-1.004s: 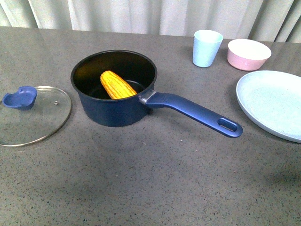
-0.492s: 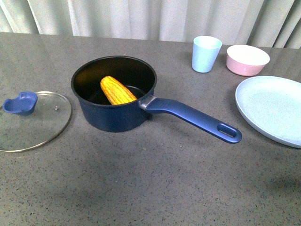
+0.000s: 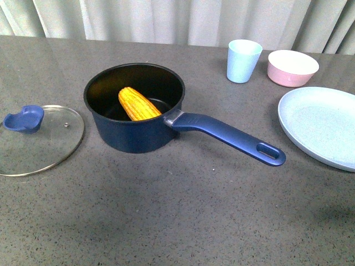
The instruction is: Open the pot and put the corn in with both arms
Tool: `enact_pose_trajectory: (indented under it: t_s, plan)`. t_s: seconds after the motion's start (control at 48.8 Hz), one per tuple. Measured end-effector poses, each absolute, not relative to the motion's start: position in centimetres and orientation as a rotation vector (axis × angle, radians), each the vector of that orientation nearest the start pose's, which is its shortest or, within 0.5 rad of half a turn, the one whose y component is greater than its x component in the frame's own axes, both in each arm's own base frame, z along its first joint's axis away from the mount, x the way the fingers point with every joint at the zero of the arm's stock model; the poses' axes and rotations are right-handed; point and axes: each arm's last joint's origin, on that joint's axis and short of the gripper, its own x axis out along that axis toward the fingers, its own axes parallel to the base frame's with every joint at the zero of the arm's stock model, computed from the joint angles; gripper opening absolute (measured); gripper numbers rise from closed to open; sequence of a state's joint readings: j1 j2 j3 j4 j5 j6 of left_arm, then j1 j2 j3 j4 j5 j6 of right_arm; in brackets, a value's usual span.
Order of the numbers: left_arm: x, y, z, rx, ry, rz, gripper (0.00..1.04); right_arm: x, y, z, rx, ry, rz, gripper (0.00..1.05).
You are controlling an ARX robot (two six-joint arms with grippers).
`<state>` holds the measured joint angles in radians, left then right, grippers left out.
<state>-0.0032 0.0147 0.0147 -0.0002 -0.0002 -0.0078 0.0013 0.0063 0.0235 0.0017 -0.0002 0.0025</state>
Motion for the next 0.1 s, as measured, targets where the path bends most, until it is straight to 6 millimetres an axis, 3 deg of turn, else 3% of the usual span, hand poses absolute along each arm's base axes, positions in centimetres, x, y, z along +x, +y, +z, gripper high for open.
enact_pose_trajectory:
  t_s: [0.102]
  plan:
    - [9.77, -0.03, 16.74, -0.008, 0.000, -0.003, 0.96, 9.66, 0.01, 17.12, 0.002, -0.019, 0.002, 0.96]
